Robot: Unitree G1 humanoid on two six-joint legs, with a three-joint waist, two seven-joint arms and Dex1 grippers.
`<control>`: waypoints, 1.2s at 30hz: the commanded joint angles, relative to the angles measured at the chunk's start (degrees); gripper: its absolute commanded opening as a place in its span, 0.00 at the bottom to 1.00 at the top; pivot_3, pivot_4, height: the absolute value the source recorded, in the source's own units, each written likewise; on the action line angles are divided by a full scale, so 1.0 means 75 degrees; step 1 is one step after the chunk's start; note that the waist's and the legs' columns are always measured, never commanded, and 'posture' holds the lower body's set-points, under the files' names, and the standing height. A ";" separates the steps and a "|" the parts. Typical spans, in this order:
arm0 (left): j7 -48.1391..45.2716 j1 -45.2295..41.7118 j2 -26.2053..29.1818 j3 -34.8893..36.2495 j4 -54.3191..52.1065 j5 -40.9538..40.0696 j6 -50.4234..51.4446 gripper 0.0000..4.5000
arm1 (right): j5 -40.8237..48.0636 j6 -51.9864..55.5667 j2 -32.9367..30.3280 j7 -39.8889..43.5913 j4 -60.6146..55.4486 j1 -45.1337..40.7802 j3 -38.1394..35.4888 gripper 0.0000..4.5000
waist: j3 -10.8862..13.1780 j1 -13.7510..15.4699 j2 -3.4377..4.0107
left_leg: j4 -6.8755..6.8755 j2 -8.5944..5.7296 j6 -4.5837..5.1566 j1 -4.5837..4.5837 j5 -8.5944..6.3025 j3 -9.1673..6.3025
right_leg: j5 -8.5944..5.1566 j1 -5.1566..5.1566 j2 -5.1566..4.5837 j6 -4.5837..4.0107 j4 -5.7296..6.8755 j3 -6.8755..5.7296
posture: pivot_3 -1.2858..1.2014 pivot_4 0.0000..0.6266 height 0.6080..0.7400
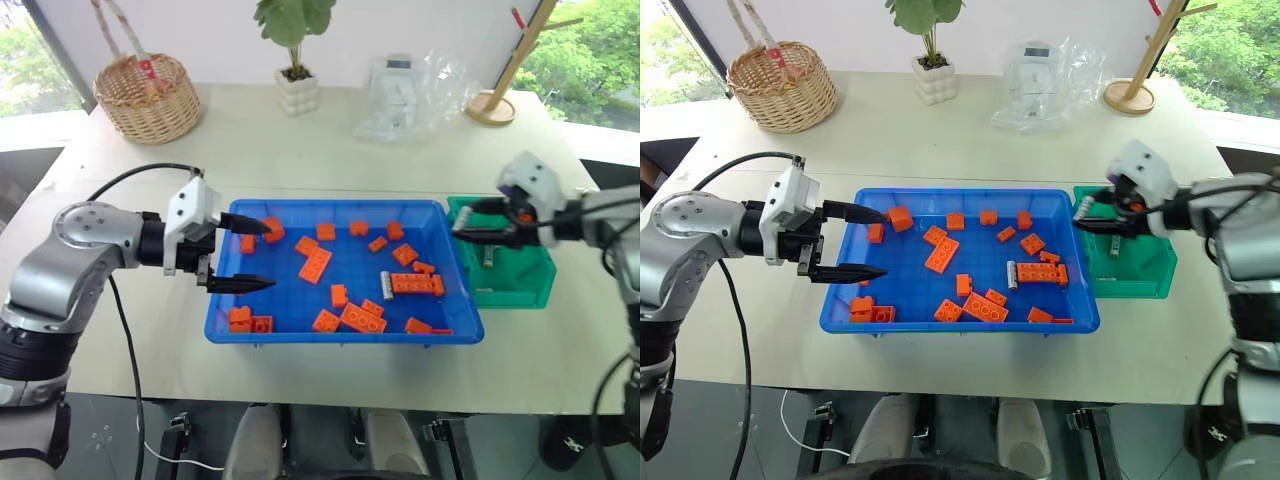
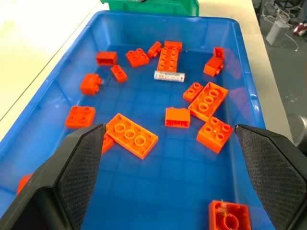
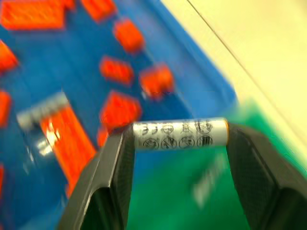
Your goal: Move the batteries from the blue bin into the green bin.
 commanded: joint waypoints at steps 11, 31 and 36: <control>-0.0242 -0.0515 -0.0269 -0.0168 0.0279 0.0158 -0.0227 1.00 | 0.1020 0.0359 0.0161 -0.0212 -0.1158 -0.0378 0.0151 0.99 | 0.0000 -0.0151 0.0000 | 0.0002 0.0001 -0.0001 0.0003 0.0001 0.0002 | 0.0007 -0.0003 0.0006 0.0013 0.0006 0.0015 | 0.52 0.24 0.97; -0.0070 -0.0321 -0.0195 -0.0037 -0.0223 0.0062 0.0024 1.00 | -0.0700 -0.2361 0.1836 0.1195 0.1124 -0.1515 0.3884 0.99 | 0.0000 -0.0125 -0.0003 | 0.0009 -0.0002 0.0000 -0.0010 0.0000 -0.0001 | 0.0014 -0.0006 0.0008 0.0029 0.0005 0.0017 | 0.52 0.24 0.97; 0.0020 -0.0228 -0.0141 0.0045 -0.0347 0.0002 0.0095 1.00 | -0.0695 -0.2501 0.1875 0.1226 0.1133 -0.1349 0.3743 0.72 | 0.0000 -0.0104 -0.0003 | 0.0009 -0.0001 0.0000 -0.0007 0.0000 -0.0002 | 0.0014 -0.0003 0.0009 0.0029 0.0005 0.0017 | 0.52 0.24 0.97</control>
